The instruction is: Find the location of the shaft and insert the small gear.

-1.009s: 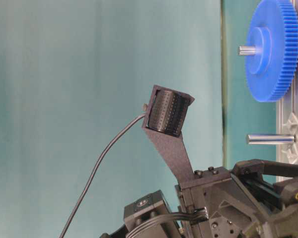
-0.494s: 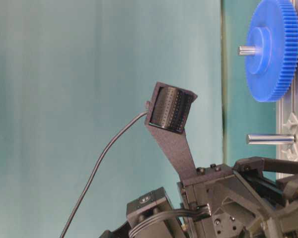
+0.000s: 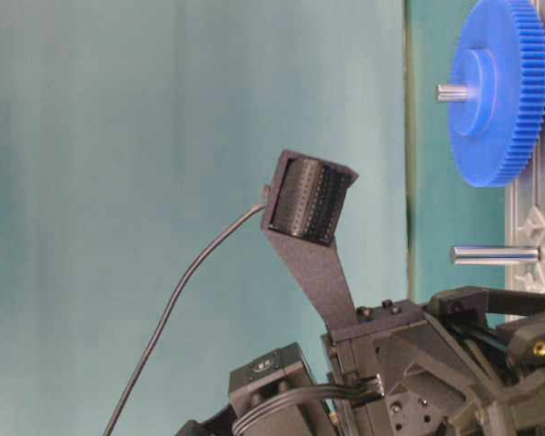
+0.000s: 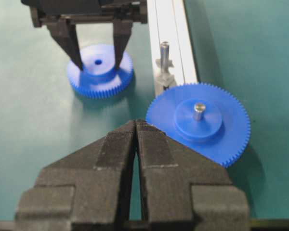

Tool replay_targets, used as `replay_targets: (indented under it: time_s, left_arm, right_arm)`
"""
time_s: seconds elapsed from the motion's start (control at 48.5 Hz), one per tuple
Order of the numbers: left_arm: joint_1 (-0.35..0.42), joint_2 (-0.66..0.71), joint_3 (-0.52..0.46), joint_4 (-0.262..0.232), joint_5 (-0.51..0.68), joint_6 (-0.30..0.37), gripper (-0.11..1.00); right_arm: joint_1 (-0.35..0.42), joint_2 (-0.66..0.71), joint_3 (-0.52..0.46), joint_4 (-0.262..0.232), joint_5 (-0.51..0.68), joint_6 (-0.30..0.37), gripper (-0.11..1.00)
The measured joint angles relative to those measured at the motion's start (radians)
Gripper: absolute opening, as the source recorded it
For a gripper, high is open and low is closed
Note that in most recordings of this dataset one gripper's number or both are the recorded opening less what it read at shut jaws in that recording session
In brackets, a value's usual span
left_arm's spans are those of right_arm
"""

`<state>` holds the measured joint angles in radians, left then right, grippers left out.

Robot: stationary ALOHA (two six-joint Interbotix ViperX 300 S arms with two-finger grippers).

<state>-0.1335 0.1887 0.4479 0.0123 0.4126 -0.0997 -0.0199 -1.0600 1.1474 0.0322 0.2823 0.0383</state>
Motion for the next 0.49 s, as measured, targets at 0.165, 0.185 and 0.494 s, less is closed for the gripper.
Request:
replay_targets:
  time_s: [0.165, 0.185, 0.494]
  left_arm:
    - [0.002, -0.028, -0.011, 0.002, 0.057, 0.017, 0.65]
    - [0.0, -0.034, -0.012, 0.002, 0.061, 0.015, 0.65]
    - [0.018, -0.087, -0.089, 0.003, 0.179, 0.017, 0.65]
  right_arm:
    - [0.0, -0.012, 0.005, 0.002, 0.0, 0.0, 0.08]
    - [-0.002, -0.015, 0.006, 0.0, 0.0, 0.0, 0.08]
    - [-0.006, -0.021, 0.017, 0.0, -0.002, 0.0, 0.08]
